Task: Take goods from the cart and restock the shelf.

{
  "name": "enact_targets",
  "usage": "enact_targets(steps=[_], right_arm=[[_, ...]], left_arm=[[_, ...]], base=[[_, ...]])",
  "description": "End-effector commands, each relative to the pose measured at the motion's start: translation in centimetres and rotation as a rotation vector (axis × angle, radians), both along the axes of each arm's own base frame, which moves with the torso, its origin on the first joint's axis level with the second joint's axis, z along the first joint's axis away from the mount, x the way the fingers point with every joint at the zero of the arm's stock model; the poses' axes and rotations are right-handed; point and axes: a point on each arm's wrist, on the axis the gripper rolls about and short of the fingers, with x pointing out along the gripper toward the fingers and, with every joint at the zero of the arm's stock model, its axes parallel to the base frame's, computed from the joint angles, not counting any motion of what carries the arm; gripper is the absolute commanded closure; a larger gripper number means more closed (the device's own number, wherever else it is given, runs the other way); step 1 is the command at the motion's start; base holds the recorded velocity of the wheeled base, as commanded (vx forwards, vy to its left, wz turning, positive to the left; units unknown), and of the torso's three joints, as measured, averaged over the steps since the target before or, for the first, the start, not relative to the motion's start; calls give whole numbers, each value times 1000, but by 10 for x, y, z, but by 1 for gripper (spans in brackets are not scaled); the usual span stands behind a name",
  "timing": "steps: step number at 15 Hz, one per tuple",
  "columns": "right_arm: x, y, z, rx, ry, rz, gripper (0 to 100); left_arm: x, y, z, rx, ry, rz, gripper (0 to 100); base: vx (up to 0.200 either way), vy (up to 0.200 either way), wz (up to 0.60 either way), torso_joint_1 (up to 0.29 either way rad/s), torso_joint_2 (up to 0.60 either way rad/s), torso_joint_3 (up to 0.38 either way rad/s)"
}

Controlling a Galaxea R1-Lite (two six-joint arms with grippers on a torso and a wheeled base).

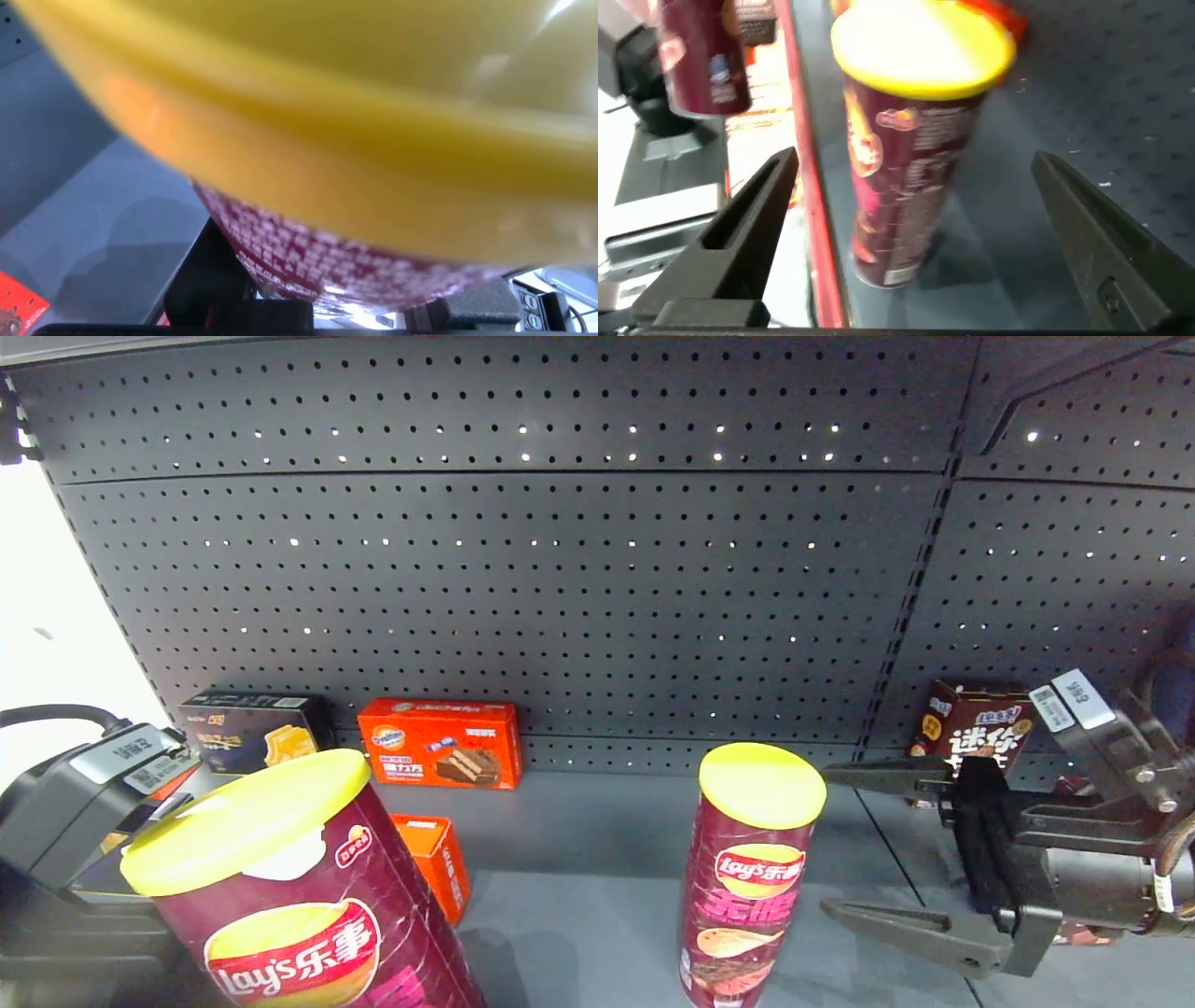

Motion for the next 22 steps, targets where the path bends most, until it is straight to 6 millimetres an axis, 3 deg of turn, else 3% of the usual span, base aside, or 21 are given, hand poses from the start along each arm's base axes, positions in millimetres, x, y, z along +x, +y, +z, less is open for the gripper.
enact_targets(steps=[1,6,7,9,12,14,19,22], right_arm=[[-5,-7,11,18,-38,-21,0],[-42,-26,56,26,-83,-101,0],[-55,-33,70,30,-121,-224,0],[-70,-43,74,32,-149,-349,0],[-97,-61,48,6,-152,-583,0],[-125,-78,28,24,-186,-702,0],[-156,-98,-6,79,-200,-984,0],[-176,-105,-49,62,-184,-1162,0]], left_arm=[[0,0,0,1,2,-1,100],[0,0,1,-1,-2,-1,100],[0,0,1,-2,-4,1,100],[1,0,2,-3,-5,-1,100],[1,0,3,-5,-12,-2,100],[1,0,5,-8,-19,-1,100],[2,-1,6,-11,-27,-1,100],[2,-1,7,-12,-29,-2,100]], base=[[0,0,0,0,0,0],[0,0,0,0,0,0],[0,0,0,0,0,0],[0,0,0,0,0,0],[0,0,0,0,0,0],[0,0,0,0,0,0],[0,0,0,0,0,0],[0,0,0,0,0,0]])
